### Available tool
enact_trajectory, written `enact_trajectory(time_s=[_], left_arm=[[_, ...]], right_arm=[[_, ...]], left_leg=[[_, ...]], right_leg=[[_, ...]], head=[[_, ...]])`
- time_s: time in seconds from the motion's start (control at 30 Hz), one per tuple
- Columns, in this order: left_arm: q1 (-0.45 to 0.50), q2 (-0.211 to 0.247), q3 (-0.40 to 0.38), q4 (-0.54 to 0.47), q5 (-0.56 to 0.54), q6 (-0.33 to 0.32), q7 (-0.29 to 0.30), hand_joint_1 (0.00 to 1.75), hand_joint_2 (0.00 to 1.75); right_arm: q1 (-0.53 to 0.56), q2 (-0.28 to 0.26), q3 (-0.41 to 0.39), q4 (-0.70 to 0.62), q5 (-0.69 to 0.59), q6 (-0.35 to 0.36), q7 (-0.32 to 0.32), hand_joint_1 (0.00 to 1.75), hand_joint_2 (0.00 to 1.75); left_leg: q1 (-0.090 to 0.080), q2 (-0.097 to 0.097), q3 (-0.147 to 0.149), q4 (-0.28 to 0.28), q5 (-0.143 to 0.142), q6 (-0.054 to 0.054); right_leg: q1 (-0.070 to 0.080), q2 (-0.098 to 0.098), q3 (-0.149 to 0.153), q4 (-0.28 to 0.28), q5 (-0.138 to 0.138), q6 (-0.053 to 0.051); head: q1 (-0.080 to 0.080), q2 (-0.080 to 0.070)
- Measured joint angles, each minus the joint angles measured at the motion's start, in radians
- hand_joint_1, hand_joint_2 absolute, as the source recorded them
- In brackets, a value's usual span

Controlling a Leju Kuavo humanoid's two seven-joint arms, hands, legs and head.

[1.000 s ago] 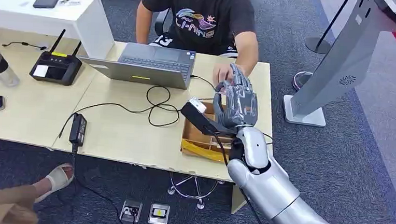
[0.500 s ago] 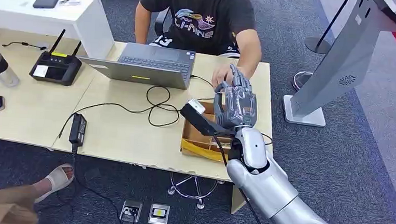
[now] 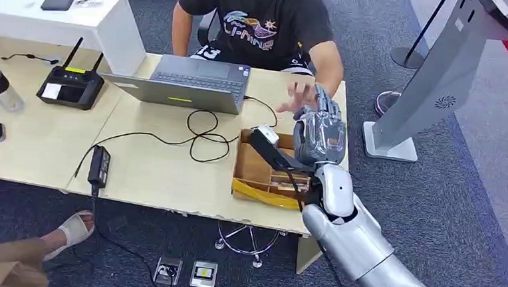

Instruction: Pass the card to the sensor for recognition and then transmit it.

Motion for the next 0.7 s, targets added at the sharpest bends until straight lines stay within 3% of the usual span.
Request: enact_trajectory(time_s=[0.33, 0.7], left_arm=[[0.0, 0.005, 0.0, 0.0, -0.014, 0.0, 0.001, 0.0, 1.75], [0.0, 0.008, 0.0, 0.0, -0.013, 0.0, 0.053, 0.0, 1.75]], right_arm=[[0.036, -0.048, -0.046, -0.05, 0.02, 0.003, 0.018, 1.68, 1.75], [0.079, -0.091, -0.062, -0.055, 0.018, 0.002, 0.005, 1.68, 1.75]], left_leg=[[0.0, 0.0, 0.0, 0.0, 0.0, 0.0], [0.0, 0.0, 0.0, 0.0, 0.0, 0.0]], right_leg=[[0.0, 0.0, 0.0, 0.0, 0.0, 0.0], [0.0, 0.0, 0.0, 0.0, 0.0, 0.0]], head=[[0.0, 0.0], [0.0, 0.0]])
